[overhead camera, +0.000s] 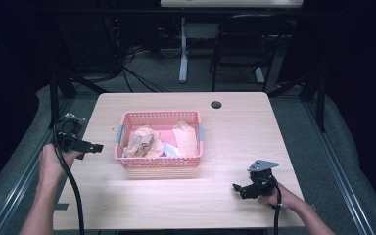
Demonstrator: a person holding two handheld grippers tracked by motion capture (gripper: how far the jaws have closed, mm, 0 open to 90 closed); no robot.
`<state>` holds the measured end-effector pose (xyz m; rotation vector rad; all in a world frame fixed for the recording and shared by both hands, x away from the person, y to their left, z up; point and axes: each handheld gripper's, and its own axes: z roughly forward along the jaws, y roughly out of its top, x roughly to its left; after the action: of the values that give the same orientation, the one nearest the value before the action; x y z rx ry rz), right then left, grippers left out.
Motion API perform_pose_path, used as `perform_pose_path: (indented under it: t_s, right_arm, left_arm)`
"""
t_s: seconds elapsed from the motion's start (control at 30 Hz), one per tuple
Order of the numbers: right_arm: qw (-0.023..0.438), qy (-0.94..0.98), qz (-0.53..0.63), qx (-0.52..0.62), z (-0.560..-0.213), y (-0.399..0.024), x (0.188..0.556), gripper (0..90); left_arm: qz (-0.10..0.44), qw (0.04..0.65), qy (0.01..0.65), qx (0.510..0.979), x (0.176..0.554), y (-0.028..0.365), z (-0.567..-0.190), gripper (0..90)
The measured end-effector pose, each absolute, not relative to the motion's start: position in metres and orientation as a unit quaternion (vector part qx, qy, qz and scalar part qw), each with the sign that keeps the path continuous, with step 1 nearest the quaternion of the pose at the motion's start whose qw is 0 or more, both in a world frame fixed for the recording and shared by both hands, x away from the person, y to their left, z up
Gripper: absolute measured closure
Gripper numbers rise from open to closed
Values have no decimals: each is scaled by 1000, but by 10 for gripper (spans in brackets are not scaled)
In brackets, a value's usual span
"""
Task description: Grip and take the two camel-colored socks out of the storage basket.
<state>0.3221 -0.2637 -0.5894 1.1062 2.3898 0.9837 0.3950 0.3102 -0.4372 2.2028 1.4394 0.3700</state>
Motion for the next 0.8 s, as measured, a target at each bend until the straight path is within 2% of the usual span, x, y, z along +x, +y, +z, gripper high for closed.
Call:
perform_pose_path:
  t_s: [0.33,0.8]
  right_arm:
    - [161,845,345,376,-589,-265,322,0]
    - [159,842,347,380,-589,-265,322,0]
  left_arm:
    - [150,239,488,826,413,274,-423,0]
    - [103,257,428,860,438,224,-434,0]
